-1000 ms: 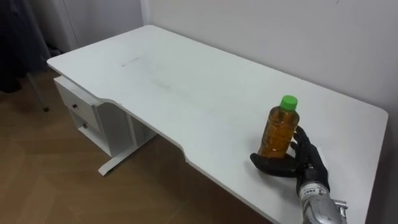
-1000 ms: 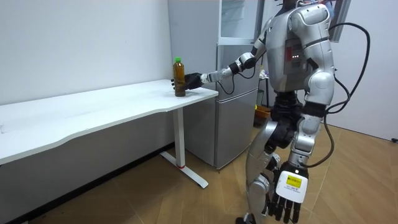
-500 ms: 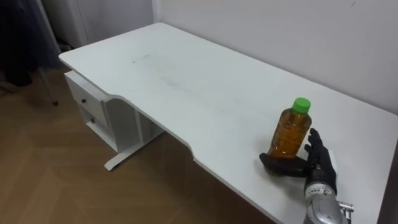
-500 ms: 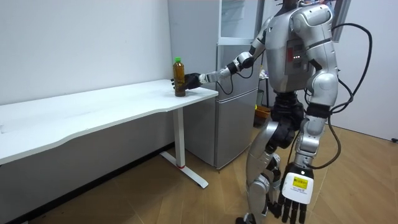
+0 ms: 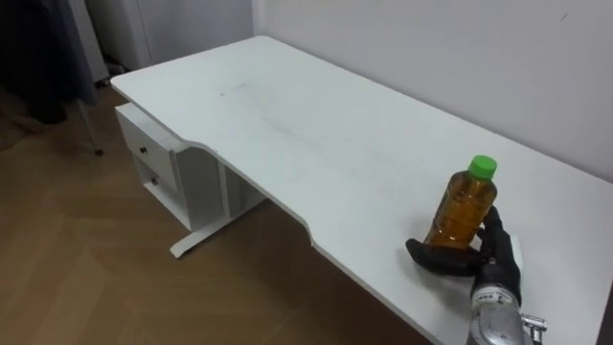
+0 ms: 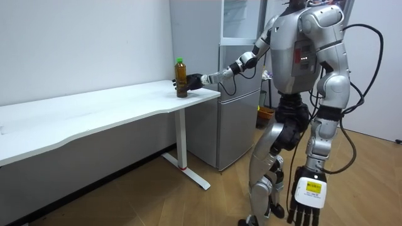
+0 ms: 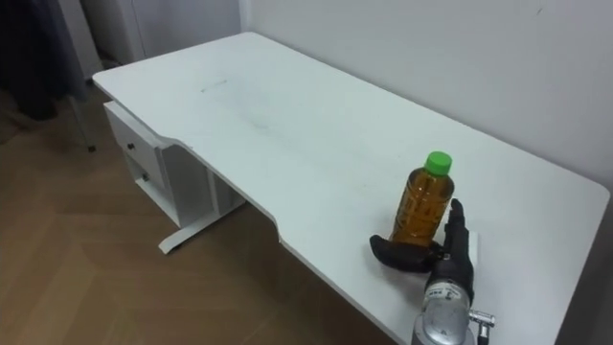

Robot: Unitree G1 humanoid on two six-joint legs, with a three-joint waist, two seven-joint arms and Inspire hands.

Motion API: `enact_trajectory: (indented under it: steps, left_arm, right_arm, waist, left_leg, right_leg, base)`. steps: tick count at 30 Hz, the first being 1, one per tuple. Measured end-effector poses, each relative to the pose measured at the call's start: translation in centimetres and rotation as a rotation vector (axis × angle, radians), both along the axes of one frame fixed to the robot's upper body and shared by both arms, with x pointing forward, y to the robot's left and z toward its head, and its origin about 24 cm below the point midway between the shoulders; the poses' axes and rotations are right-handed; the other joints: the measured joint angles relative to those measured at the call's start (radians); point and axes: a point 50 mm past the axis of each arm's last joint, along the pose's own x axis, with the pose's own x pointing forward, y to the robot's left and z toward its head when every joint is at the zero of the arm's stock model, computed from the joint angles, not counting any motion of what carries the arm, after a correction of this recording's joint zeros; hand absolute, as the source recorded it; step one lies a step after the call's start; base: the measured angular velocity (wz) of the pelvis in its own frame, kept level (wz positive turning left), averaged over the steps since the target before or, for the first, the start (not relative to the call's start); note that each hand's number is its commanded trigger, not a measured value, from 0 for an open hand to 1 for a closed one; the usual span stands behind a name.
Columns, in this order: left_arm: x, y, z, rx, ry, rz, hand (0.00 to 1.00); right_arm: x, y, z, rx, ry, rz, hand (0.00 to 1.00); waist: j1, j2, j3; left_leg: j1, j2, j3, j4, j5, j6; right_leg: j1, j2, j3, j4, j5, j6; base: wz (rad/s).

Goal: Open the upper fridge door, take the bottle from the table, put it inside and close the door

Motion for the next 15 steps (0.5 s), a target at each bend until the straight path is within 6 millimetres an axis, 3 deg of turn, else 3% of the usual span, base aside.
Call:
enact_trajectory:
  steps: [1,15]
  left_arm:
    - [0.0,0.0,0.0,0.0,0.001,0.001,0.0]
    - [0.2,0.0,0.1,0.0,-0.01,-0.001,0.0]
  right_arm:
    - [0.0,0.0,0.0,-0.001,0.0,0.002,1.0]
    - [0.0,-1.1,0.1,-0.08,0.007,-0.005,1.0]
  waist:
    - [0.0,0.0,0.0]
    - [0.006,-0.006,-0.0007]
  left_leg:
    - [-0.002,0.0,0.0,0.002,0.0,0.0]
    - [-0.015,0.0,0.0,0.003,0.0,0.0]
  right_leg:
    - [-0.001,-0.001,0.0,0.002,-0.001,-0.001]
    - [-0.013,0.007,0.001,-0.001,0.0,-0.002]
  base:
    - [0.0]
    - [0.0]
